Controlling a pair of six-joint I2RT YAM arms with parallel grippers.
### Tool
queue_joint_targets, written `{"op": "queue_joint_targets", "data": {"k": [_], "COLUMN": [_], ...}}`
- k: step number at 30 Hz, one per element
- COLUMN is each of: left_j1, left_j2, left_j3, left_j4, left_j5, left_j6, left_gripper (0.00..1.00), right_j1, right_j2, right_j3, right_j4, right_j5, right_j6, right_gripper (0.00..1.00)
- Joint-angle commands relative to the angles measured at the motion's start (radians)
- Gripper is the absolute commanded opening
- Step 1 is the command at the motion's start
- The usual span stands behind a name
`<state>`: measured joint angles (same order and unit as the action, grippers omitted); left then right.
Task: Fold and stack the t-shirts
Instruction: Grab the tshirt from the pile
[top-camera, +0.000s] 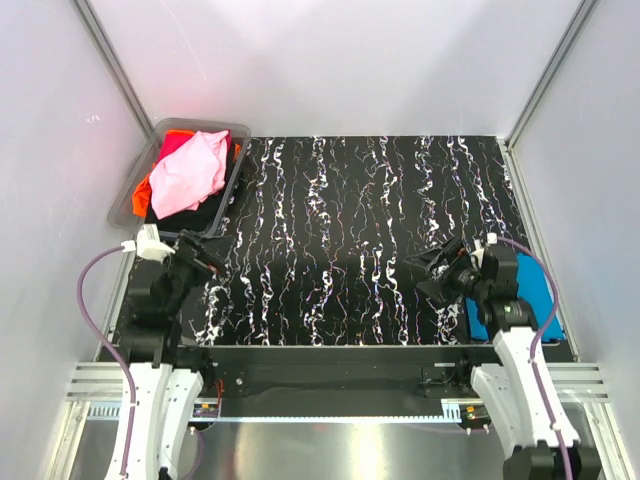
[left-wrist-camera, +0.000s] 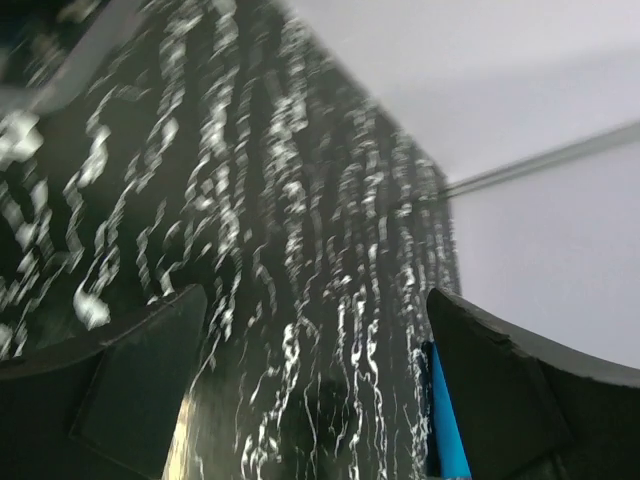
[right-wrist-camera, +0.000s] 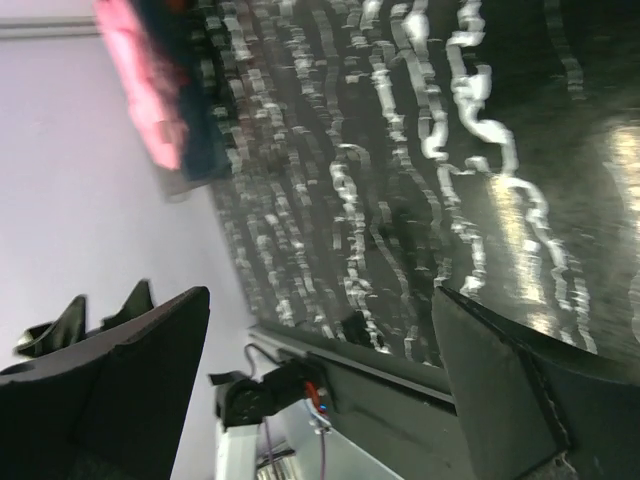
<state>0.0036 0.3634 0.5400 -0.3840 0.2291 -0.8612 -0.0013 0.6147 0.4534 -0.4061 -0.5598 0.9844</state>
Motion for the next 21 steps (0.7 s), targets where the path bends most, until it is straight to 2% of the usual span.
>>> {"op": "queue_joint_targets", "data": {"k": [1, 5, 9, 11, 14, 15, 16, 19, 21], "left_j1": [0.006, 0.006, 0.012, 0.012, 0.012, 0.013, 0.013, 0.027, 0.042], "left_j2": [0.109, 0.216, 0.305, 0.356, 0.511, 0.608, 0.650, 0.798, 0.889], "left_j3": [0.138, 0.221, 0.267, 0.307, 0.426, 0.467, 0.548, 0.680, 0.733], "left_j4": [-0.255, -0.308, -0.239, -0.169, -0.122, -0.121, -0.124, -0.121, -0.081], "left_j5": [-0.088, -0.045, -0.063, -0.065, -0.123, -0.175, -0.215, -0.376, -0.399], "left_j6": [-0.061, 0.008, 0.001, 0.017, 0.105, 0.141, 0.206, 0.263, 0.310], "left_gripper": [0.99, 0.99, 0.99, 0.99, 0.99, 0.99, 0.98, 0.98, 0.92], "right_j1": [-0.005, -0.005, -0.020, -0.025, -0.026, -0.026, -0.026, -0.026, -0.026], "right_j2": [0.089, 0.229, 0.284, 0.286, 0.283, 0.284, 0.287, 0.306, 0.324], "right_j3": [0.116, 0.211, 0.234, 0.217, 0.194, 0.206, 0.215, 0.263, 0.298], "right_j4": [-0.152, -0.180, -0.217, -0.208, -0.168, -0.168, -0.169, -0.171, -0.168], "right_j5": [0.087, -0.063, -0.133, -0.163, -0.196, -0.181, -0.180, -0.186, -0.177], "right_j6": [-0.144, -0.291, -0.337, -0.302, -0.297, -0.303, -0.318, -0.355, -0.375], "right_gripper": [1.00, 1.00, 1.00, 1.00, 1.00, 0.99, 0.98, 0.94, 0.94]}}
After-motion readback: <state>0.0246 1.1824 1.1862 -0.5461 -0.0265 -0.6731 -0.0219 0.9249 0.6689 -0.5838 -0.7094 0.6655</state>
